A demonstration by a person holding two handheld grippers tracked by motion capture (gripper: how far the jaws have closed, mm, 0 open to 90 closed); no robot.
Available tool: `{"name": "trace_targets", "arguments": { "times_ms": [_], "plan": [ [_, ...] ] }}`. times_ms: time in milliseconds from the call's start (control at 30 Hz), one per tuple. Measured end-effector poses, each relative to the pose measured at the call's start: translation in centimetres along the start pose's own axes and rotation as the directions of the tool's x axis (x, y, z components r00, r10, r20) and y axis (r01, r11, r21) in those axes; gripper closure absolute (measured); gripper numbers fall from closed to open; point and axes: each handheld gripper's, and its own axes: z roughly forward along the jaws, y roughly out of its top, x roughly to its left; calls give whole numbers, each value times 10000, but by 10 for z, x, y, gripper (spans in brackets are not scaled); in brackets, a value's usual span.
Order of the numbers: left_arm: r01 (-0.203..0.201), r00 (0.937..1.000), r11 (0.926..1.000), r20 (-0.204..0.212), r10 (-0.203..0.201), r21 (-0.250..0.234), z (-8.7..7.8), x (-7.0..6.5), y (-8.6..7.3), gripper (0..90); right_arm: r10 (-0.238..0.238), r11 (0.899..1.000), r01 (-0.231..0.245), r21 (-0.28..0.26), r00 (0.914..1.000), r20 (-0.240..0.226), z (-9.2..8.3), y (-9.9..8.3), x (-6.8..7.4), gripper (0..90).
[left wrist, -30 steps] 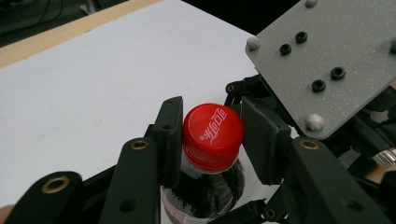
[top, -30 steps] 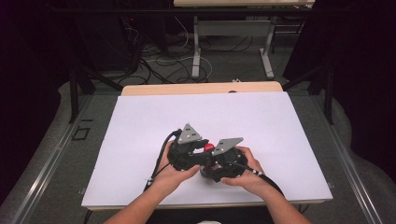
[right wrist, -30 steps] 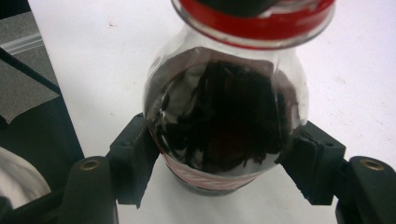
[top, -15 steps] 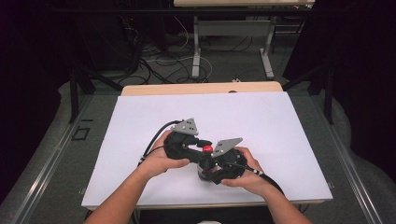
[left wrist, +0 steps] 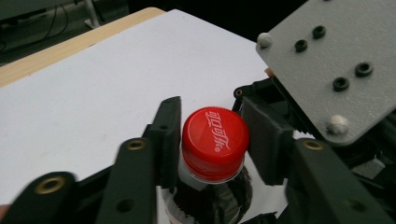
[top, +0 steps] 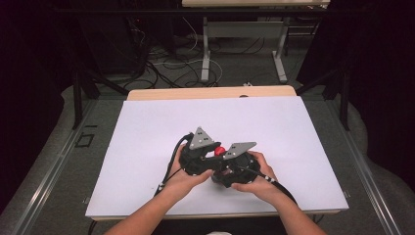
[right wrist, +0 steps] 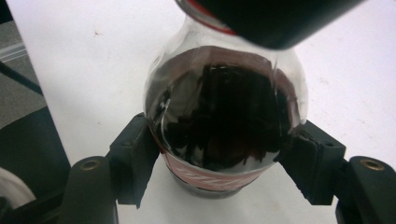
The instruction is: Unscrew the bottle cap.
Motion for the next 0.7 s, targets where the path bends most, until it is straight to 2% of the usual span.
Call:
{"name": "trace_targets", "arguments": {
  "times_ms": [67,133,200,267,300,367,433,467,500,533,567,600,633,700],
  "plan": [
    [-130,9991,9998,414,124,154,-3,6,2,514,-57,9999,56,-114,9999,-111,0,-1,0,318],
    [-183,9932,9990,1155,135,403,-5,15,3,503,-159,9997,153,-174,9993,-343,0,0,2,318],
    [-398,9788,9983,2024,303,427,-5,22,3,503,-296,9995,290,-135,9984,-472,-1,0,3,318],
    [-758,9624,9959,2648,599,503,-6,29,2,539,-254,9996,245,-144,9977,-626,-1,1,3,318],
    [-765,9603,9960,2723,611,462,-5,31,1,566,-250,9995,238,-189,9975,-656,-1,1,4,318],
    [-641,9611,9973,2713,519,366,-6,33,0,591,-236,9994,220,-267,9979,-600,0,1,4,318],
    [-615,9698,9979,2374,549,205,-5,30,-2,604,-129,9997,117,-230,9986,-512,0,1,5,318],
    [-514,9774,9986,2059,474,143,-5,27,-3,606,-142,9996,131,-242,9989,-453,0,1,4,318],
    [-315,9881,9992,1514,277,227,-4,20,-3,610,-140,9998,134,-170,9993,-347,1,1,3,318],
    [-315,9881,9992,1514,277,227,-4,20,-3,611,-140,9998,134,-170,9993,-347,1,1,3,318],
    [-222,9925,9996,1210,197,195,-4,17,-3,611,42,9999,-44,-111,9997,-251,1,1,4,318],
    [-84,9972,9999,750,76,92,-3,13,-4,612,-13,9999,11,-100,9998,-181,1,1,3,318],
    [80,9992,9999,383,-83,83,-2,9,-4,613,43,9999,-43,-166,10000,-8,2,0,3,318],
    [295,9993,9996,-236,-296,-43,-1,1,-5,611,210,9997,-209,-120,9997,110,2,0,4,319]
  ]
}}
